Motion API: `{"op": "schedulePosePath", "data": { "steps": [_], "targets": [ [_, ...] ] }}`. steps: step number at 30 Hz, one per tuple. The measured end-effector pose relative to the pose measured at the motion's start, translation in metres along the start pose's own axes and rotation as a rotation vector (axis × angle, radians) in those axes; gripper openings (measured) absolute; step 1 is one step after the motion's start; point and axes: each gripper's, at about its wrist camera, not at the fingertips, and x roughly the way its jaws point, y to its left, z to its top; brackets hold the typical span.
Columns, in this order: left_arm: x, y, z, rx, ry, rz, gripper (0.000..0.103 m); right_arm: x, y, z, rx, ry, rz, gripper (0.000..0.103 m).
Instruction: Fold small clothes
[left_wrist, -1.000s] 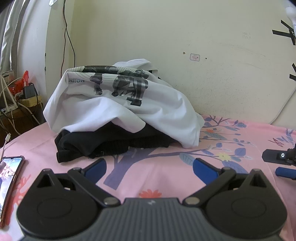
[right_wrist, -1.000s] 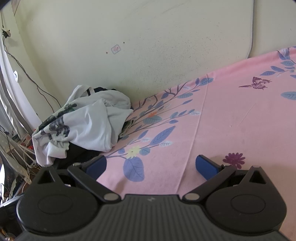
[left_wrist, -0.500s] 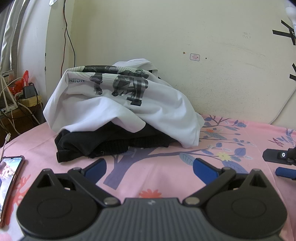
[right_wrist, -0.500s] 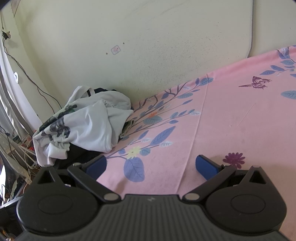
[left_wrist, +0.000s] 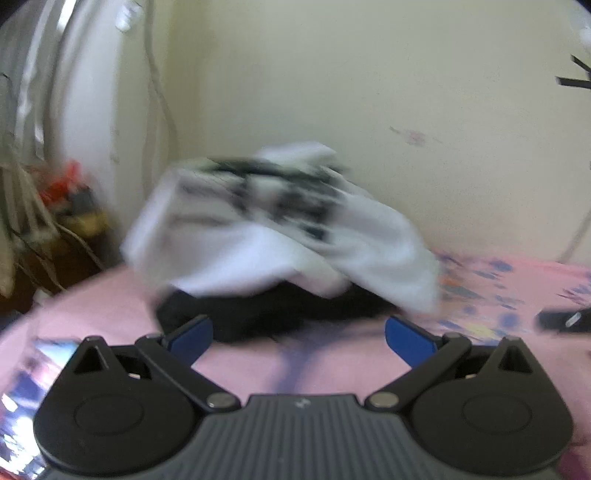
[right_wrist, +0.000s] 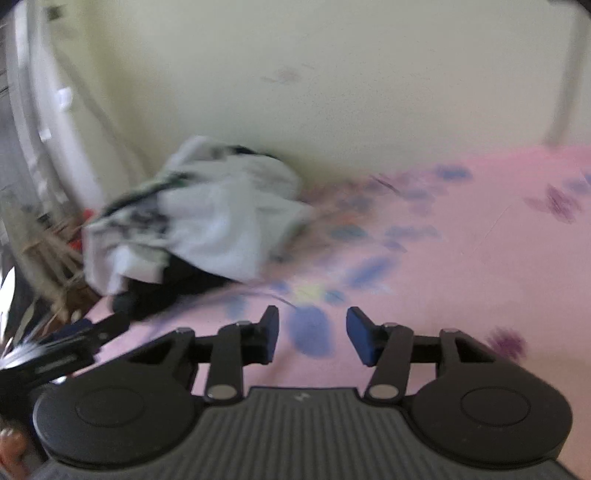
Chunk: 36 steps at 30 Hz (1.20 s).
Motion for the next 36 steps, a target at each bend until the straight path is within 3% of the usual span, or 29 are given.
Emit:
{"op": "schedulePosePath", "data": {
  "steps": [2, 5, 6, 10, 11, 13, 14, 16, 22, 29, 33, 36],
  "targets": [
    [0.004, 0.020, 0.003, -0.033, -0.006, 0.043, 0.103, 0.011, 0.033, 0.021, -0.134, -0.028, 0.038, 0.052],
    [0.015, 0.049, -0.003, -0.153, 0.020, 0.090, 0.103, 0.045, 0.082, 0.048, -0.297, -0.052, 0.071, 0.085],
    [0.019, 0.057, -0.003, -0.199, 0.043, 0.086, 0.103, 0.058, 0.095, 0.054, -0.346, -0.060, 0.075, 0.091],
    [0.016, 0.073, -0.005, -0.289, 0.009, 0.069, 0.103, 0.131, 0.146, 0.065, -0.576, -0.072, 0.021, 0.093],
    [0.016, 0.075, -0.006, -0.300, 0.002, 0.069, 0.103, 0.150, 0.154, 0.065, -0.617, -0.063, -0.003, 0.089],
    [0.014, 0.078, -0.006, -0.313, -0.010, 0.082, 0.103, 0.183, 0.159, 0.067, -0.655, -0.008, -0.051, 0.051],
    [0.015, 0.079, -0.006, -0.317, -0.013, 0.083, 0.103, 0.197, 0.160, 0.071, -0.659, 0.034, -0.084, 0.007],
    [0.015, 0.080, -0.006, -0.324, -0.016, 0.083, 0.103, 0.195, 0.151, 0.080, -0.590, 0.032, -0.070, 0.000],
    [0.011, 0.082, -0.005, -0.339, -0.037, 0.083, 0.103, 0.079, 0.096, 0.139, -0.364, -0.169, -0.090, 0.000],
    [0.006, 0.078, -0.003, -0.317, -0.042, 0.036, 0.103, -0.122, 0.021, 0.154, -0.389, -0.356, -0.201, 0.000],
    [0.003, 0.061, 0.007, -0.267, 0.015, -0.039, 0.103, -0.206, -0.010, 0.121, -0.420, -0.328, -0.304, 0.000],
    [-0.011, 0.035, 0.016, -0.226, 0.023, -0.169, 0.103, -0.238, -0.038, 0.079, -0.391, -0.194, -0.353, 0.000]
  ]
}}
